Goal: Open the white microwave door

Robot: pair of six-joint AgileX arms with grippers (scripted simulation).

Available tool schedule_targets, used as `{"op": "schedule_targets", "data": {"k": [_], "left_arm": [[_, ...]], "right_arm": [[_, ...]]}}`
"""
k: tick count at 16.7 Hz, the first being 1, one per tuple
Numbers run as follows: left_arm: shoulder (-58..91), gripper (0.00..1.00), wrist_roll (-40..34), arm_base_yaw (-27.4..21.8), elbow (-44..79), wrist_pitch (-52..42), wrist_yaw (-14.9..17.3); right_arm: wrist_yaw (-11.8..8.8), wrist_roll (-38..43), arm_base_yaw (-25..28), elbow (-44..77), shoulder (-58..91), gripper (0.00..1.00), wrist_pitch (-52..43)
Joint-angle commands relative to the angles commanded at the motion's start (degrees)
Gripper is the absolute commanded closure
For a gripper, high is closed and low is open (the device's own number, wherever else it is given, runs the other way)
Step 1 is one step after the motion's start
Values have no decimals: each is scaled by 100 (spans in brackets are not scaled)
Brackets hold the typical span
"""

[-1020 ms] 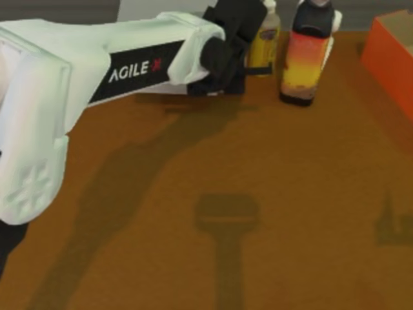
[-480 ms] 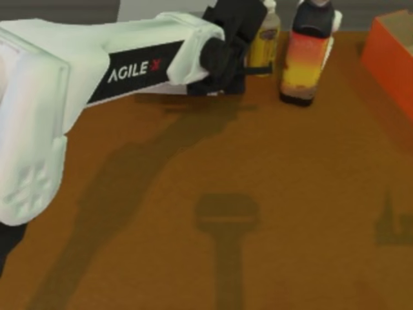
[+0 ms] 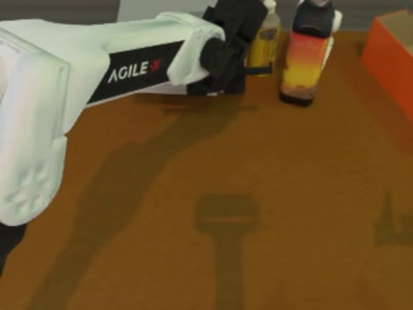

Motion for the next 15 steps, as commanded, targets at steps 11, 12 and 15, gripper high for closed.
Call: {"op": "schedule_targets", "data": {"k": [11, 12, 15], "left_arm": [[11, 100, 26, -32, -87, 33, 66], [-43, 100, 85, -21, -168, 83, 92], [-258, 100, 260, 20, -419, 295, 189]], "right_arm": [[0, 0, 0, 0, 0, 0, 0], [0, 0, 0, 0, 0, 0, 0], [0, 0, 0, 0, 0, 0, 0]]}}
